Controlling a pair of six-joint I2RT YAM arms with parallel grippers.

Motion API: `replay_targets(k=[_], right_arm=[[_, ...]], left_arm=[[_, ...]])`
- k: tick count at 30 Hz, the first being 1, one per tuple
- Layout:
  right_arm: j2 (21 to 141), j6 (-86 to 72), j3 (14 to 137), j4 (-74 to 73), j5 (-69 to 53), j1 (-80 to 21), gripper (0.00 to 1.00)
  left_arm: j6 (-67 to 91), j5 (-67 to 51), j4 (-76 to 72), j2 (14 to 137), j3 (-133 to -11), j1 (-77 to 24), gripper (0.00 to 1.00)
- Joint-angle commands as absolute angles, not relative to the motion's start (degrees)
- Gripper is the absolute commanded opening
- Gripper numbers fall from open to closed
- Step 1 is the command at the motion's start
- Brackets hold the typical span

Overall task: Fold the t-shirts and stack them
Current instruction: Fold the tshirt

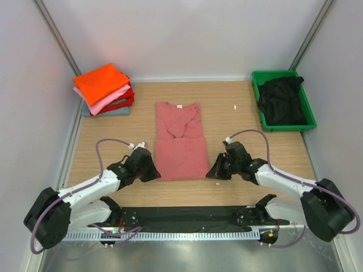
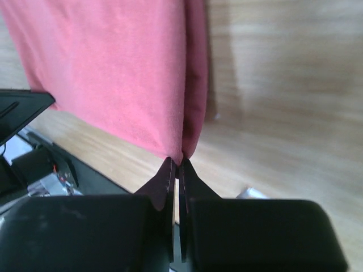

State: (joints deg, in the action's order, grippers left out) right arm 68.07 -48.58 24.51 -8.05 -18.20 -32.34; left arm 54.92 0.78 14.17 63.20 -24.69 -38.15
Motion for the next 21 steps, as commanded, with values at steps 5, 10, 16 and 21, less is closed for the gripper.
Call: replay_targets(k=[5,10,16,21], right_arm=[[53.7,-54.6,21.4,-15.7,-13.1,-42.6,0.02],[43.8,-60.0,22.1,-22.2,-8.4,-50.4,0.01],[41.6,-57.0,28.6,-32.0,-0.3,-51.0,0.02],[50.3,-50.8,41.0,-35.9,6.0,-50.8,0.01]], left_arm=[[61.0,1.5,26.7,52.1,-24.1,-45.8,0.0],[64.1,3.4,35.5,45.9,-26.7,-50.6,0.0],[59.3,12.7,49.9,44.8,-37.8,-50.8,0.0],[55.5,16.0,51.8,49.5,-47.4,-50.0,0.02]])
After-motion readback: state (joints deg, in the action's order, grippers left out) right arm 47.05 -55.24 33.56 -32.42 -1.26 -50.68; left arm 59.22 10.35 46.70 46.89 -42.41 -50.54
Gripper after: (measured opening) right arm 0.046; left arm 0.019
